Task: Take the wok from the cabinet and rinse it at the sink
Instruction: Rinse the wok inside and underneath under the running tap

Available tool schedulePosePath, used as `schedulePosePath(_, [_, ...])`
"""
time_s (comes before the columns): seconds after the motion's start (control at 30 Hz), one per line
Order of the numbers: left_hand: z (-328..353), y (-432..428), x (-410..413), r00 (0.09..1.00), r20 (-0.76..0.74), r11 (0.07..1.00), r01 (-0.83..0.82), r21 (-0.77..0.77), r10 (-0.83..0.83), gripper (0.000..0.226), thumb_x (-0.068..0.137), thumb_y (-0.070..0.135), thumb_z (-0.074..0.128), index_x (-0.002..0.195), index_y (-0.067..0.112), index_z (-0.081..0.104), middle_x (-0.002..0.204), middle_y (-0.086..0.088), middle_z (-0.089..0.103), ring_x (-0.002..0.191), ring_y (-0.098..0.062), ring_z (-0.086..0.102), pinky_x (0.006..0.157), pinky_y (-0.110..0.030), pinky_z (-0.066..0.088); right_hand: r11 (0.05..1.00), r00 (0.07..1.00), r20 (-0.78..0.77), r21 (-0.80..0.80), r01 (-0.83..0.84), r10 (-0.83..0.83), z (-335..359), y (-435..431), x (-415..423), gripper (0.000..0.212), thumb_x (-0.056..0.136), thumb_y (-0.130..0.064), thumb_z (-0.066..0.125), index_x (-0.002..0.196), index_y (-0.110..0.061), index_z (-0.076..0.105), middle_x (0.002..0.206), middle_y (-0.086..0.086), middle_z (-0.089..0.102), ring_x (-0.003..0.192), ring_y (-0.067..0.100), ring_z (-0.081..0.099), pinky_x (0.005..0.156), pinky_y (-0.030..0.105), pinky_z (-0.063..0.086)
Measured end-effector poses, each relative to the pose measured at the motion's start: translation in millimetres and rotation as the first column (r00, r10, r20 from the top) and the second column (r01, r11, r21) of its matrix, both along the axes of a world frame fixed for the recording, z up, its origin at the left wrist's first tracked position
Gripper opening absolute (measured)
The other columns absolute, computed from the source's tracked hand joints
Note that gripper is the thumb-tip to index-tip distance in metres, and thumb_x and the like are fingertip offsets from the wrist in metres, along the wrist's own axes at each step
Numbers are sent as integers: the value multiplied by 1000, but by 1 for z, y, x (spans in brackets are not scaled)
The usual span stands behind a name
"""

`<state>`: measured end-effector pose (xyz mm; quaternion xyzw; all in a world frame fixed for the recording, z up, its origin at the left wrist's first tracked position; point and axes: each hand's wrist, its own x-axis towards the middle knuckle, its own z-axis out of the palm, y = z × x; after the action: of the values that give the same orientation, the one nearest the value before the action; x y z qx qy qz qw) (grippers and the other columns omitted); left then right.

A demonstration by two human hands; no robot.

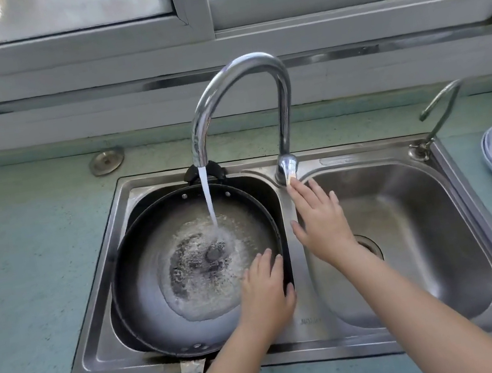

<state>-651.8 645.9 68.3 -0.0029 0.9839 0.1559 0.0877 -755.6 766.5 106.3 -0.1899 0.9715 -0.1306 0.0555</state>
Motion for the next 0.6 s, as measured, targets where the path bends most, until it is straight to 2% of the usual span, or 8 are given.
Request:
schedulePosePath(0.07, [-2,2,0,1000,14,1000,7,-12,-7,55,67,37,39,105,12,70,113,-8,69,101,-24,68,76,-37,58,1000,999,-42,-6,-3,3,-10,0,1,73,73,-20,70,139,-9,40,148,5,40,132,35,41,96,62,38])
schedulePosePath(0.17, [-6,4,0,1000,25,1000,14,-22,-13,56,68,36,38,109,11,68,115,-9,68,103,-25,67,78,-38,58,999,997,-67,-28,28,-29,-19,-2,3,78,65,-19,75,136,-7,44,144,5,46,126,35,49,88,61,44])
schedulePosePath(0.27, [-6,4,1,999,32,999,13,-45,-12,56,68,35,39,111,10,66,117,-10,67,104,-27,66,78,-39,58,998,995,-83,-52,45,-49,-22,-5,6,74,67,-22,69,135,-8,44,142,5,48,122,34,53,85,61,46])
schedulePosePath(0.37, [-3,6,3,999,42,998,15,-62,-12,56,67,35,39,109,11,67,115,-11,68,102,-27,67,77,-39,58,999,997,-51,7,49,-49,-28,-2,11,74,66,-28,60,135,-10,40,141,4,50,118,32,57,81,60,48])
schedulePosePath(0.43, [2,6,6,999,27,997,27,-76,-25,54,66,35,44,109,12,67,114,-10,68,102,-26,67,76,-38,57,999,998,-28,-8,54,-54,-26,-4,13,75,71,-25,65,139,-10,36,147,4,42,126,32,50,89,62,44])
schedulePosePath(0.53, [5,3,13,999,-18,995,37,-90,-39,55,57,31,68,108,11,68,112,-12,69,100,-27,68,76,-38,57,998,997,36,-4,65,-65,-18,-6,13,69,90,-28,49,148,-16,14,158,-5,7,145,24,13,111,56,17])
schedulePosePath(0.6, [7,-2,21,999,-46,996,21,-91,-26,49,62,28,61,106,9,69,112,-15,68,99,-30,68,76,-40,57,996,996,44,-9,84,-84,-14,-6,19,66,93,-30,42,149,-18,10,158,-7,3,146,20,5,114,51,12])
